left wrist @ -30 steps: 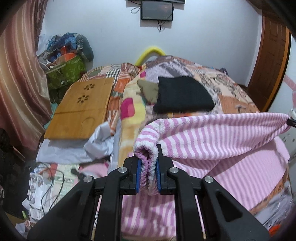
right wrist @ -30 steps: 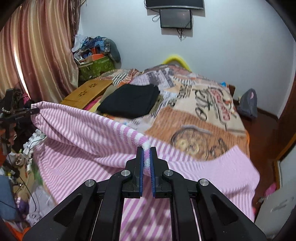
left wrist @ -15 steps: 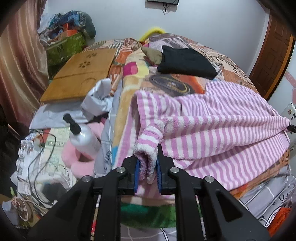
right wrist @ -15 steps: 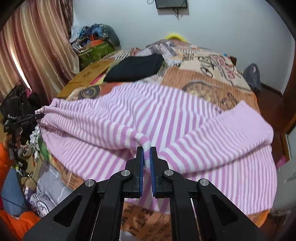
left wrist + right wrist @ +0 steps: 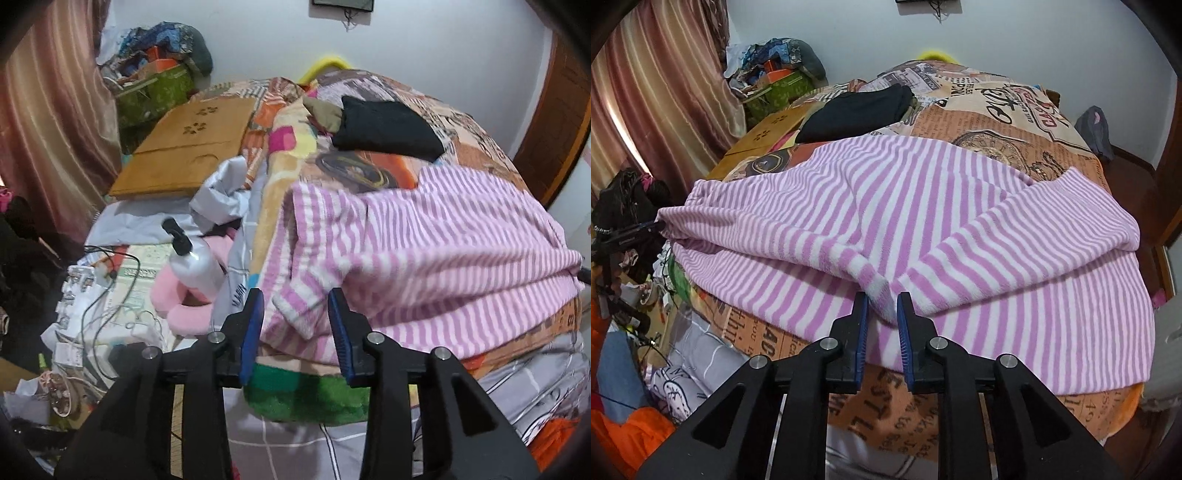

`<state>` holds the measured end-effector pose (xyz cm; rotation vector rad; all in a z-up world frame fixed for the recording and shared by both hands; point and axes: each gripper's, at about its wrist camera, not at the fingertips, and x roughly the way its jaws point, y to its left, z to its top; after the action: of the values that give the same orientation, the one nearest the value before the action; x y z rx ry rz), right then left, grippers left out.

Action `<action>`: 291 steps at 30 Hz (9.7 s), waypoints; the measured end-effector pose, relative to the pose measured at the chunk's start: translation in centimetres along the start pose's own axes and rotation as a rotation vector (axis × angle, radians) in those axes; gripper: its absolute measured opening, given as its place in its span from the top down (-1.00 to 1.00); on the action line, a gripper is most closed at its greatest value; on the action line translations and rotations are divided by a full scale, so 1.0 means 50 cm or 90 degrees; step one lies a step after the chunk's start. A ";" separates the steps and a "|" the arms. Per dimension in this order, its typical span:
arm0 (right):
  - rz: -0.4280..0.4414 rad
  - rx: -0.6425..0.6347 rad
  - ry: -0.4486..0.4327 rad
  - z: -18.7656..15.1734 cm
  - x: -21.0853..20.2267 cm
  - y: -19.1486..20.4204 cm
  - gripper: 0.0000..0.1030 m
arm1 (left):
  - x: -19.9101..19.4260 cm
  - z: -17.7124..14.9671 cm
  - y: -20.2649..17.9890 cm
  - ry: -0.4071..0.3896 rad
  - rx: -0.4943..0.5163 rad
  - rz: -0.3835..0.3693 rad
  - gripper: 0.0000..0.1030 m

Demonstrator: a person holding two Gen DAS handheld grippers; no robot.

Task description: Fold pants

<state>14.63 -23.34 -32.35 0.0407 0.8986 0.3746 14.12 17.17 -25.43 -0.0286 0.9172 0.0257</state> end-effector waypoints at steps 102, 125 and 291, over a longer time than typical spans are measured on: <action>-0.191 0.199 -0.234 0.152 -0.247 -0.592 0.87 | 0.072 0.161 -1.044 0.044 0.361 -0.362 0.95; -0.253 0.319 -0.052 -0.174 -0.164 -0.610 0.86 | 0.085 0.002 -1.067 0.147 0.389 -0.385 0.62; -0.204 0.208 -0.072 -0.029 -0.081 -0.119 0.09 | 0.021 0.076 0.011 -0.010 -0.036 0.000 0.60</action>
<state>13.01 -30.41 -31.35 0.2140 0.8298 -0.0748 17.76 17.86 -23.98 -0.0800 0.9001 0.0523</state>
